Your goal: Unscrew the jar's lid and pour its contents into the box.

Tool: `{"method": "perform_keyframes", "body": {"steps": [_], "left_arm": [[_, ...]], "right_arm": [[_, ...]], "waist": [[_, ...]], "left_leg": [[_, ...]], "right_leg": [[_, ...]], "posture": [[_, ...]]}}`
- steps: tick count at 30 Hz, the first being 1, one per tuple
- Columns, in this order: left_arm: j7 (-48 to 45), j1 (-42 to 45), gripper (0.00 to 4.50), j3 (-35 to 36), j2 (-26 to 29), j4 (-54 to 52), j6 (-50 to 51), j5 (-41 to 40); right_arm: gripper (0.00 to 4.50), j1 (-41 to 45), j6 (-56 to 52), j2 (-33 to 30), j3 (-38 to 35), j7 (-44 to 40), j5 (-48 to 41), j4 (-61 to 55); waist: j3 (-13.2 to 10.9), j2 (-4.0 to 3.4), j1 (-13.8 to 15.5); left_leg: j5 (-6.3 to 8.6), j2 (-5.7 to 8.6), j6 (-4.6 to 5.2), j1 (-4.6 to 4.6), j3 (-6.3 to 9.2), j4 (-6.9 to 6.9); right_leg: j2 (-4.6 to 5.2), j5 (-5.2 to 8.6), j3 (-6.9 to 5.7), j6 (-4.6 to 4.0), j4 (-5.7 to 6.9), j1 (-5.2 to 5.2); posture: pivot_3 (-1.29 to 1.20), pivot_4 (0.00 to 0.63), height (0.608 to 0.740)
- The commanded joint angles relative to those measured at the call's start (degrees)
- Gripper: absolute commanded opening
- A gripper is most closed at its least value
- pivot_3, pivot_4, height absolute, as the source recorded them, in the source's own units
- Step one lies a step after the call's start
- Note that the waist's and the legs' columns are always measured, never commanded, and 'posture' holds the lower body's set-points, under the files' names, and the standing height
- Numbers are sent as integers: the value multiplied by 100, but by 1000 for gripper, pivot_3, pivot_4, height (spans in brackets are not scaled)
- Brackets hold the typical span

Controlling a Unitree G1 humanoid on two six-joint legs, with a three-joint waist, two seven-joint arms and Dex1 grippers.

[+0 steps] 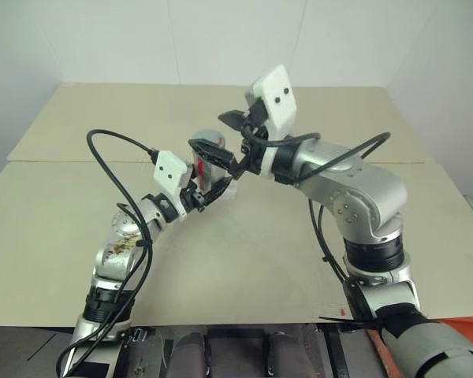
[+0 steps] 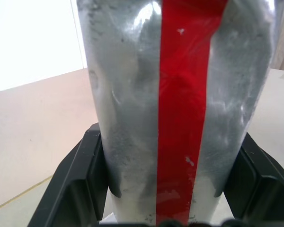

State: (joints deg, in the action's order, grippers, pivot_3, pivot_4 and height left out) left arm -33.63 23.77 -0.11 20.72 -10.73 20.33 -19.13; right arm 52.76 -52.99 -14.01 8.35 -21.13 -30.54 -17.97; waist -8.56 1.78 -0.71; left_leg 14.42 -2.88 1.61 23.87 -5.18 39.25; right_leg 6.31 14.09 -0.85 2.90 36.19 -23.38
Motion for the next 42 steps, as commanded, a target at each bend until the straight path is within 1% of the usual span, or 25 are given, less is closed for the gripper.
{"method": "perform_keyframes", "body": {"steps": [1, 22, 25, 28, 29, 33, 36, 37, 40, 42], "left_arm": [[38, -23, 2806, 9, 47, -287, -2, 18], [-27, -77, 2806, 60, 148, -418, 30, -65], [-40, -78, 2806, 58, 158, -430, 29, -69], [-64, -101, 2806, 55, 165, -423, 6, -61], [-72, -105, 2806, 54, 172, -421, -1, -56], [-132, -68, 2806, 77, 210, -396, 6, -94], [-486, -107, 2806, 130, 313, -390, -73, -309], [-662, -129, 2806, 165, 367, -398, -111, -420], [-1563, -161, 2806, 271, 651, -347, -304, -826], [-2107, -92, 2806, 447, 825, -300, -245, -1260]], "right_arm": [[4444, 77, 29, 30, -21, -59, 35, -113], [4444, 142, 79, 206, 158, -194, 334, 148], [3855, 151, 86, 231, 143, -188, 362, 167], [2864, 141, 112, 220, 147, -250, 390, 177], [2785, 137, 118, 223, 147, -254, 405, 180], [2784, 177, 186, 215, 100, -337, 434, 226], [2784, 152, 214, 170, 47, -501, 383, 218], [2784, 142, 218, 147, 1, -606, 324, 223], [2784, 90, 322, 14, -205, -1279, -90, 250], [2784, 98, 152, -65, -365, -1629, -474, 269]], "waist": [[0, 0, 0], [0, 0, 0], [0, 0, 0], [0, 0, 0], [0, 0, 0], [0, 0, 0], [0, 0, -1], [0, 0, -1], [-1, -1, -3], [-1, -2, -3]], "left_leg": [[0, 0, 0, 0, 0, 0], [0, 0, 0, 0, 1, 0], [0, 0, 0, 0, 0, -1], [0, 0, 0, 0, 0, -1], [0, 0, 0, 0, 0, -1], [0, 0, 0, 0, 0, -1], [0, 0, 0, 0, 0, -1], [0, 0, 0, 0, -1, -1], [0, 0, 0, 0, -2, -2], [0, -1, 0, 0, -2, -2]], "right_leg": [[0, 0, 0, 0, 0, 0], [0, 0, -1, 0, -1, 0], [0, 0, 0, 0, -1, 0], [0, 0, -1, 0, -1, 0], [0, 0, -1, 0, -1, 0], [0, 0, -1, 0, -2, 0], [0, 0, -1, 0, -1, 0], [0, 0, -1, 0, -1, 0], [0, 0, -1, 0, -4, 0], [0, 0, -1, 0, -6, -1]], "posture": [[0, 150, 740], [0, 150, 740], [0, 150, 740], [0, 150, 740], [0, 150, 740], [0, 150, 740], [0, 150, 740], [0, 150, 740], [0, 150, 740], [0, 150, 740]]}}
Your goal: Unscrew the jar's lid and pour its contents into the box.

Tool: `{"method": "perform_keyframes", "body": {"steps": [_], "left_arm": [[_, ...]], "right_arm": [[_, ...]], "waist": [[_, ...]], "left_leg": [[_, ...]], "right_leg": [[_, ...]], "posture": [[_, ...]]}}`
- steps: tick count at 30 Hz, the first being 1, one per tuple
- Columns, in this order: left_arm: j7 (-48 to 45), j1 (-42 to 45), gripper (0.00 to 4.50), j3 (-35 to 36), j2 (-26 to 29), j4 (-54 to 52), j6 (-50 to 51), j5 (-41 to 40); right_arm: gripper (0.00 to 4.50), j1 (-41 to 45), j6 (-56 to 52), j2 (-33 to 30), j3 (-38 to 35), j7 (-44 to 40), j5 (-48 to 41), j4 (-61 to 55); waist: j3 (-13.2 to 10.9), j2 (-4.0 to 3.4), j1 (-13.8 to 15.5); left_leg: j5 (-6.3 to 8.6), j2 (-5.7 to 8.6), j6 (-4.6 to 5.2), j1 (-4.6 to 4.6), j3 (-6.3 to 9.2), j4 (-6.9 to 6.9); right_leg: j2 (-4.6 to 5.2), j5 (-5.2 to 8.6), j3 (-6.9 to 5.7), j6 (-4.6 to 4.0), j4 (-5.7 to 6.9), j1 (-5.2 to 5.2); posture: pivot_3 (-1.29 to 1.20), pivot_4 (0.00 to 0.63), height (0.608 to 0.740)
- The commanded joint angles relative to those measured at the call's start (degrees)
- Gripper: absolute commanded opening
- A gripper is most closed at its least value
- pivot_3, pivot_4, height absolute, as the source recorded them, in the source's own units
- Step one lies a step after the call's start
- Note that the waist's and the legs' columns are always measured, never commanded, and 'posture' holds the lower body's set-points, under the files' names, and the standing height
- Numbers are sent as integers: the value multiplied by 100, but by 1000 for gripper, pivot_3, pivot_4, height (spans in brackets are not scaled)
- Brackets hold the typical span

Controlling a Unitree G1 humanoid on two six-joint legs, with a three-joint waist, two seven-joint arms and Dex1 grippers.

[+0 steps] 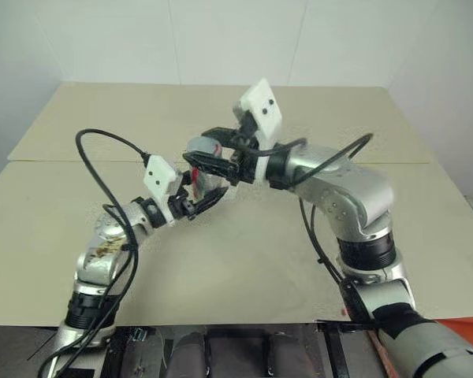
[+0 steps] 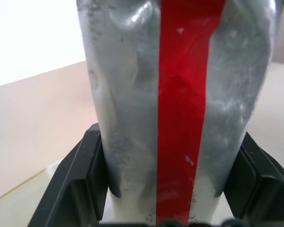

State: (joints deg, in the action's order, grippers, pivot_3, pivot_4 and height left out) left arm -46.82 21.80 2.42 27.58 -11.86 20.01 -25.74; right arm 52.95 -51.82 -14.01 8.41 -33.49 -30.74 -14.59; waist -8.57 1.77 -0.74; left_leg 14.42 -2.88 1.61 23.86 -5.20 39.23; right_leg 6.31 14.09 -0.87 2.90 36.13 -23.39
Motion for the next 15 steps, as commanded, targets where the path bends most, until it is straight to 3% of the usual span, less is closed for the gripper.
{"method": "perform_keyframes", "body": {"steps": [1, 9, 15], "left_arm": [[-958, 131, 2806, 249, 191, -154, -226, -720], [-2400, 663, 2806, 319, 664, 343, -8, -1330], [-2798, 908, 2806, 110, 556, 403, -273, -1216]], "right_arm": [[2784, 80, -10, -105, -409, -520, -570, -60], [2784, -80, 277, -730, -270, -2272, -1242, -168], [2784, -8, 472, -1016, -143, -3096, -1389, -21]], "waist": [[0, 0, 0], [-1, 0, 9], [-1, -1, 4]], "left_leg": [[0, -1, 0, 0, 0, 0], [1, 2, 1, 0, -4, 0], [0, 2, 1, -1, -5, 0]], "right_leg": [[0, 0, 0, 0, -2, 0], [0, 0, -1, 0, -5, 3], [-1, 0, -1, 0, -4, 3]], "posture": [[0, 150, 740], [0, 150, 740], [0, 150, 740]]}}
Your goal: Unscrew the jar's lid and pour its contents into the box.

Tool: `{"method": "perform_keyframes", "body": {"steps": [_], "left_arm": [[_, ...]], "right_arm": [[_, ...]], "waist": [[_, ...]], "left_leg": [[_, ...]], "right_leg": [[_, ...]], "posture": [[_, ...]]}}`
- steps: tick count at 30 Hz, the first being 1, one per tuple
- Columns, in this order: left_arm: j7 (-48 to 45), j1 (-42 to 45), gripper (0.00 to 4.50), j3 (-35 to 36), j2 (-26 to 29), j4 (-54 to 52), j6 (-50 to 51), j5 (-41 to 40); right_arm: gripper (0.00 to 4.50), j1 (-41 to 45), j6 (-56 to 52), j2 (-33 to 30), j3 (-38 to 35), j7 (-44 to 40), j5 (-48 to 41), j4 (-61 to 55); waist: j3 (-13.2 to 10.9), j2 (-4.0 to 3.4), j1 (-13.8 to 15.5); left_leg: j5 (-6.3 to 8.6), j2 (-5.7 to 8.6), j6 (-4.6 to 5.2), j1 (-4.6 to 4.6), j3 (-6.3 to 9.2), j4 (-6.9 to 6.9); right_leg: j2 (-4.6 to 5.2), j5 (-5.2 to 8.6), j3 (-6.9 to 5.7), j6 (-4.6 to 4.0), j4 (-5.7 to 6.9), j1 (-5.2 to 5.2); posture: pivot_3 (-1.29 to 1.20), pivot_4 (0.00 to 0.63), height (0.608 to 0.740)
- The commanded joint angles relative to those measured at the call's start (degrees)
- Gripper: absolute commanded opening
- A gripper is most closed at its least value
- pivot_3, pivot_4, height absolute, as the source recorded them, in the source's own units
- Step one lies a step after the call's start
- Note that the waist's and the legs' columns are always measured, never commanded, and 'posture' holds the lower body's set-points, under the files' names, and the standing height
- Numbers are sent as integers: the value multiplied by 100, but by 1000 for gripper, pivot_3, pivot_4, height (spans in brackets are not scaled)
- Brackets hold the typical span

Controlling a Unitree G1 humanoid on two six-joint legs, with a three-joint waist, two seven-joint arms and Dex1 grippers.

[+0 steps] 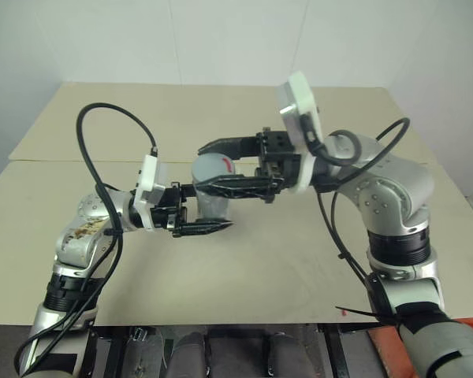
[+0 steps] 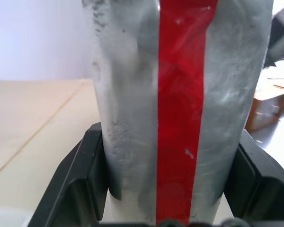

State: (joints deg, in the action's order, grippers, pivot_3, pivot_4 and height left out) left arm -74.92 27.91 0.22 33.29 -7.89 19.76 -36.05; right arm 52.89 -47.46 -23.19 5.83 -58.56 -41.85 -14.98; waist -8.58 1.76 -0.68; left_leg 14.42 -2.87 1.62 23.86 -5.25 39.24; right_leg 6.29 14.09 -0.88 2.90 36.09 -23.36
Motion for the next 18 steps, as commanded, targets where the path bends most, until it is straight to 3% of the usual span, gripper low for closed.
{"method": "perform_keyframes", "body": {"steps": [1, 9, 18], "left_arm": [[4, 308, 2806, 320, -39, -20, -233, -205], [-423, 349, 2806, 295, 71, -107, -120, -326], [-590, 375, 2806, 314, 116, -113, -30, -354]], "right_arm": [[2784, 18, 59, -117, 127, -671, -266, 78], [2784, 237, 577, -251, 316, -1987, -157, 633], [2784, 433, 979, -103, 541, -2477, -26, 1154]], "waist": [[0, 0, -6], [0, 0, -1], [0, 0, 1]], "left_leg": [[0, 0, 0, 0, 0, 0], [0, 0, 0, -1, 2, 0], [0, -1, 0, -1, 5, 0]], "right_leg": [[0, 0, 0, 0, -1, 0], [-1, 0, 2, 0, 1, 0], [-1, 0, 1, 0, 4, 0]], "posture": [[0, 150, 740], [0, 150, 740], [0, 150, 740]]}}
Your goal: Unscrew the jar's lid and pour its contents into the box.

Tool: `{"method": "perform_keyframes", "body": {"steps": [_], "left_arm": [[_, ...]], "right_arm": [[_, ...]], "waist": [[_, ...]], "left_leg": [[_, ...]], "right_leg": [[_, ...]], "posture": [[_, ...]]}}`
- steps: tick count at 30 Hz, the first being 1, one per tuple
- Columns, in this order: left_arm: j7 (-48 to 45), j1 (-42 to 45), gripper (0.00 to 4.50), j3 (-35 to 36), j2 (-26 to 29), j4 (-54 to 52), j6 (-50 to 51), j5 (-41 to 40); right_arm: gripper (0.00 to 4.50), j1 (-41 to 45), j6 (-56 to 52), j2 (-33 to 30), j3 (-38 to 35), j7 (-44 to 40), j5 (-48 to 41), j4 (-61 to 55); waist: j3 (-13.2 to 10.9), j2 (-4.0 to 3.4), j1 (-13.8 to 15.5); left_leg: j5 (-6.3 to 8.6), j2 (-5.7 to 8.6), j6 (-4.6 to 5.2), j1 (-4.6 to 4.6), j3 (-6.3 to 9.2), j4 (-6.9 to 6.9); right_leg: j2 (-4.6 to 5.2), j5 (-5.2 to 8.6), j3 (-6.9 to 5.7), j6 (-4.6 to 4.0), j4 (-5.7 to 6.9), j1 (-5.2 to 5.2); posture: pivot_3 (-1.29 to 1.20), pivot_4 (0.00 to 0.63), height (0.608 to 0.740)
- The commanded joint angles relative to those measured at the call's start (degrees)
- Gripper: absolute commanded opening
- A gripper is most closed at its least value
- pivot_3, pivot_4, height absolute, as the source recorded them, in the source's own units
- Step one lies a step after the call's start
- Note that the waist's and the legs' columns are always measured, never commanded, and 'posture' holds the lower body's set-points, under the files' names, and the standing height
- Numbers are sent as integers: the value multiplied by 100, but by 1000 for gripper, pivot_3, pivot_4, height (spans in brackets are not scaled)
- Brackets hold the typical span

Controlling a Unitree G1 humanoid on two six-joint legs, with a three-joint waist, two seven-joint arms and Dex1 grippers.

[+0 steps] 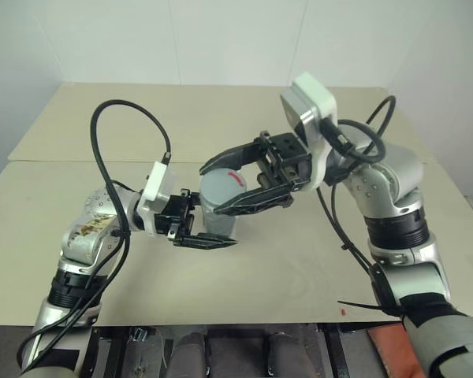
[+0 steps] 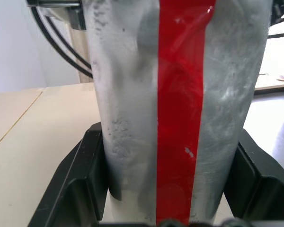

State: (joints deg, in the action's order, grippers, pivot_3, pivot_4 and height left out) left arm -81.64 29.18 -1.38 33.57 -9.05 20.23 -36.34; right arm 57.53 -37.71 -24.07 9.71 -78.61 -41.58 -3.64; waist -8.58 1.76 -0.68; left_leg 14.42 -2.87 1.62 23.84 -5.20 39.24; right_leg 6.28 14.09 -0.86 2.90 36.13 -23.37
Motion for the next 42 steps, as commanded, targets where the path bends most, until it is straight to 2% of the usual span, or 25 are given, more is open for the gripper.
{"method": "perform_keyframes", "body": {"steps": [1, 3, 5, 6, 7, 17, 21, 24, 27, 32, 38, 42], "left_arm": [[86, 250, 2806, 475, 87, 5, -72, -322], [88, 241, 2806, 477, 92, 7, -60, -323], [130, 215, 2806, 485, 84, 9, -68, -312], [181, 203, 2806, 505, 76, 14, -63, -315], [232, 189, 2806, 526, 79, 13, -46, -314], [682, -99, 2806, 834, 227, 103, 9, -292], [1162, -350, 2806, 1071, 220, 69, 111, -284], [1627, -537, 2806, 1094, 121, 7, -99, 7], [2363, -634, 2806, 1036, -65, -117, -99, 312], [4192, -373, 2806, 584, -1042, 68, -283, 1409], [5099, -269, 2806, 374, -1547, 22, -129, 1874], [5255, -351, 2806, 310, -1627, -125, -33, 1899]], "right_arm": [[2784, -22, 35, 7, 163, -436, -23, 41], [3507, -35, 89, 47, 151, -317, 23, 36], [3992, -74, 37, 77, 58, -142, -18, 5], [4407, -78, 6, 82, 17, -61, -28, 3], [4462, -79, -24, 75, -31, 6, -41, -3], [4462, -447, -279, -88, -556, 1382, 54, -359], [4462, -867, -331, -143, -777, 2277, 226, -857], [4462, -1052, -528, -43, -976, 3139, 289, -1187], [4462, -1152, -740, 53, -1090, 3859, 310, -1510], [4462, -965, -1221, 458, -834, 5138, 618, -1948], [4462, -742, -1437, 704, -555, 5621, 812, -2118], [4462, -593, -1542, 864, -454, 5829, 868, -2097]], "waist": [[0, 0, 1], [0, 0, 1], [0, 0, 0], [0, 0, 0], [0, 0, 0], [0, 0, 1], [0, 0, 1], [0, 0, 1], [0, 0, 4], [0, 0, 37], [0, 0, 31], [0, 0, 13]], "left_leg": [[0, 0, 0, 0, 0, 0], [0, 0, 0, 0, -1, 0], [0, 0, 0, 0, 0, 0], [0, 0, 0, 0, 0, 0], [0, 0, 0, 0, 1, 0], [0, 0, 0, 0, 2, 0], [0, -1, 0, 0, 2, 0], [0, -1, -1, 0, 2, 0], [-1, -1, -2, -1, 2, 0], [-1, 2, -2, 0, 2, 0], [0, 3, -1, 1, -1, 0], [-1, 2, -1, 1, 2, 0]], "right_leg": [[0, 0, 0, 0, 1, 0], [0, 0, 1, 0, 2, 0], [0, 0, 0, 0, 2, 0], [0, 0, 0, 0, 2, 0], [0, 0, 0, 0, 2, 0], [1, 0, 0, 0, 5, 0], [1, 0, 1, 0, 5, 0], [2, 0, 1, 0, 3, -1], [2, 0, 3, 0, 2, -1], [4, -1, 2, 0, 3, 1], [4, -1, 3, 0, 5, -1], [4, -1, 1, 0, 4, -1]], "posture": [[0, 150, 740], [0, 150, 740], [0, 150, 740], [0, 150, 740], [0, 150, 740], [0, 150, 740], [0, 150, 740], [0, 150, 740], [0, 150, 740], [0, 150, 740], [0, 150, 740], [0, 150, 740]]}}
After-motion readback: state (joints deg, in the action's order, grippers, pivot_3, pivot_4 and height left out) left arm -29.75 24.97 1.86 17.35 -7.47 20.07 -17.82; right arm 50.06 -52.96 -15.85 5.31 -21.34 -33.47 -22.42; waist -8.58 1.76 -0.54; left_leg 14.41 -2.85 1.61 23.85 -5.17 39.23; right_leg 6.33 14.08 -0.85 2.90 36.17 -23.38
